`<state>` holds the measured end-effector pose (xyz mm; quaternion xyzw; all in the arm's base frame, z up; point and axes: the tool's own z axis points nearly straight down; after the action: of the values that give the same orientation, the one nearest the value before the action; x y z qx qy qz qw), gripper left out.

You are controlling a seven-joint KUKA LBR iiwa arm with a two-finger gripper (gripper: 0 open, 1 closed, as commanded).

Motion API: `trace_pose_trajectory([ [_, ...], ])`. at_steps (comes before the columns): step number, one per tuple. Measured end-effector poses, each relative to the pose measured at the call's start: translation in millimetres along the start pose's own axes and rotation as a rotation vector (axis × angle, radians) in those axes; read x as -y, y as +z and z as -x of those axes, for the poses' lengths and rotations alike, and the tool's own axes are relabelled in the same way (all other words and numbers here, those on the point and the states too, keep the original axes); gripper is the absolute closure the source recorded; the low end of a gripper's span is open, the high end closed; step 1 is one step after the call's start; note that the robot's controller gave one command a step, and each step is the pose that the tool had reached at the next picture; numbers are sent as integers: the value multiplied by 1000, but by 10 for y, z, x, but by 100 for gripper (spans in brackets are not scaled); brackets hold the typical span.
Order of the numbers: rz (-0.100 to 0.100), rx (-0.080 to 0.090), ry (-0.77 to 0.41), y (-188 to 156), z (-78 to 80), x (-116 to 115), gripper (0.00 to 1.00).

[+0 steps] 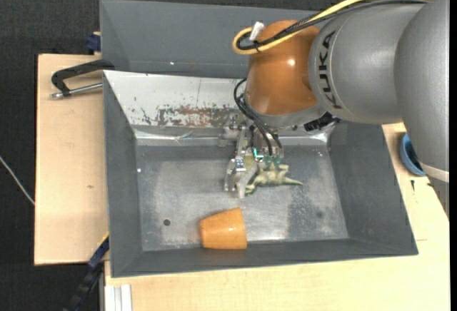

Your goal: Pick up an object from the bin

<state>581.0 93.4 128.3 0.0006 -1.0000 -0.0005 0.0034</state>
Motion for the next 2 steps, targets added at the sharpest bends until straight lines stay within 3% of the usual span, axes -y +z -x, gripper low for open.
trace_pose_trajectory([
  [1,1,6,2,-39,14,5,100],
  [2,3,21,-5,-1000,-59,-52,100],
])
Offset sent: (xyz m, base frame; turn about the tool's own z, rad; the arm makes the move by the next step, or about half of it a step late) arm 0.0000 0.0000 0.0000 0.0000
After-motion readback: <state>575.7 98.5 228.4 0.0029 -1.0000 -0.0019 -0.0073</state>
